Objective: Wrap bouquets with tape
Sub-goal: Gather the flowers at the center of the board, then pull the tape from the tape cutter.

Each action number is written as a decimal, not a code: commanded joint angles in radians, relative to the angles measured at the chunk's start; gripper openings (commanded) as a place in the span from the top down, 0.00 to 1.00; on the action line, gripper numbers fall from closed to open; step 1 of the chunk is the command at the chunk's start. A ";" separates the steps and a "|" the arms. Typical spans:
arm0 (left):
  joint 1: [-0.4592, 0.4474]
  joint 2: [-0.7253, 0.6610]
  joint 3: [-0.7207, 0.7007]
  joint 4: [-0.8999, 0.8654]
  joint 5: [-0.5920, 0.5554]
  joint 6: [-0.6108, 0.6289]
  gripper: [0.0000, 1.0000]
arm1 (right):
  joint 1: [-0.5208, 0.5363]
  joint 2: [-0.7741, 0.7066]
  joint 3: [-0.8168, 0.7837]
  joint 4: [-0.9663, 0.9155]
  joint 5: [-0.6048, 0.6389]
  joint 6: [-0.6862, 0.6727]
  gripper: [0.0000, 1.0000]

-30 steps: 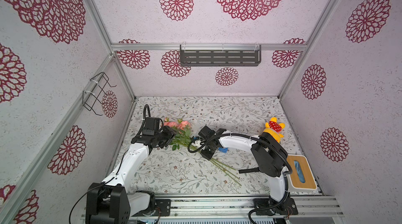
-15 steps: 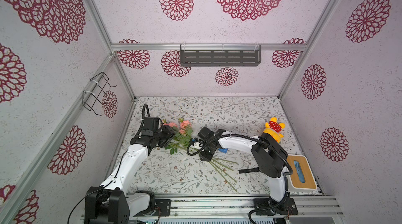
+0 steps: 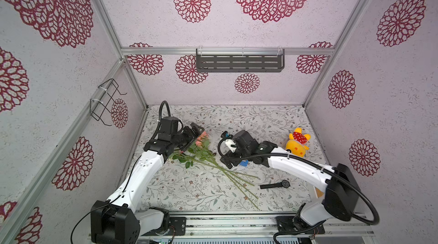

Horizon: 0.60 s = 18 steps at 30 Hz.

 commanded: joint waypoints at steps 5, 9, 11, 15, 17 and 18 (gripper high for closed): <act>-0.181 0.213 0.160 0.065 0.054 0.112 0.05 | -0.210 -0.186 -0.266 0.059 0.019 0.326 0.09; -0.262 0.350 0.253 0.072 0.044 0.141 0.15 | -0.298 -0.195 -0.355 0.097 -0.062 0.375 0.16; -0.290 0.419 0.286 0.109 0.058 0.143 0.21 | -0.334 -0.195 -0.394 0.143 -0.106 0.404 0.20; -0.319 0.547 0.366 0.094 0.072 0.140 0.33 | -0.360 -0.154 -0.405 0.184 -0.132 0.418 0.29; -0.339 0.593 0.403 0.072 0.054 0.148 0.40 | -0.376 -0.120 -0.404 0.215 -0.155 0.435 0.33; -0.346 0.609 0.413 0.069 0.049 0.149 0.41 | -0.383 -0.108 -0.407 0.235 -0.168 0.442 0.35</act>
